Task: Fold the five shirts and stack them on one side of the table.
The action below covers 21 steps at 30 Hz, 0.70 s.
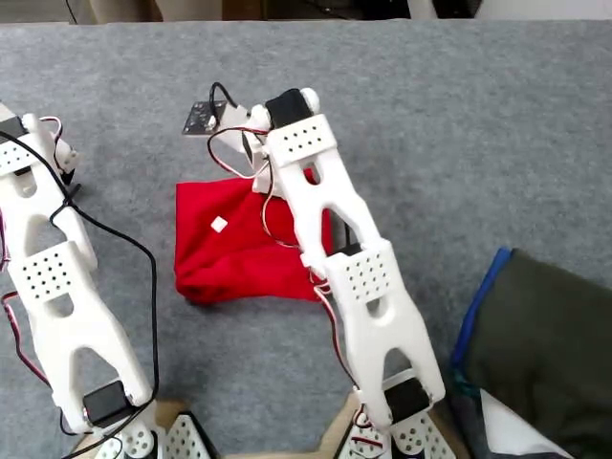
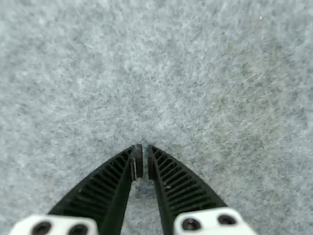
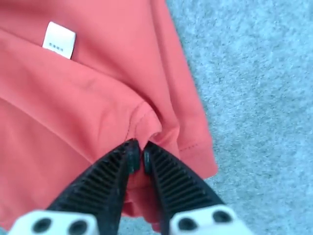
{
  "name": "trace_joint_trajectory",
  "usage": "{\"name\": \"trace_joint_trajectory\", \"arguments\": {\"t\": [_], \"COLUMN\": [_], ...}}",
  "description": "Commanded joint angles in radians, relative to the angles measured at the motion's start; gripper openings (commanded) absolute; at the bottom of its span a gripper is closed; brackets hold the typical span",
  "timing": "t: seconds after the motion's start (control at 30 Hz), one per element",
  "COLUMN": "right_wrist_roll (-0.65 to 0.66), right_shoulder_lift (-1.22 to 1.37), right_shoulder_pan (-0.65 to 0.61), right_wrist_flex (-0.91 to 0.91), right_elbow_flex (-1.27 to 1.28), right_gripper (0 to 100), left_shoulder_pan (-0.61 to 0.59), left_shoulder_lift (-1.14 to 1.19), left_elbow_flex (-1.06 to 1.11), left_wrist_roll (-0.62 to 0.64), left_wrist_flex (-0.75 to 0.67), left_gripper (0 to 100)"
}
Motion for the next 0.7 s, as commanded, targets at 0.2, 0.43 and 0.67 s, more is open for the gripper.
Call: {"name": "trace_joint_trajectory", "arguments": {"t": [0.2,0.43,0.67], "right_wrist_roll": [0.023,0.023,0.023], "right_shoulder_lift": [-0.004,-0.004,-0.004], "right_shoulder_pan": [-0.035,-0.044,-0.048], "right_wrist_flex": [-0.006,-0.034,-0.035], "right_elbow_flex": [-0.053,-0.054,-0.054], "right_gripper": [7.0,9.7,9.7], "left_shoulder_pan": [0.017,0.017,0.018], "left_shoulder_lift": [-0.013,-0.013,-0.013], "left_elbow_flex": [-0.048,-0.048,-0.048], "left_wrist_roll": [-0.008,-0.008,-0.008], "left_wrist_flex": [-0.011,-0.011,-0.011], "left_gripper": [4,4,4]}}
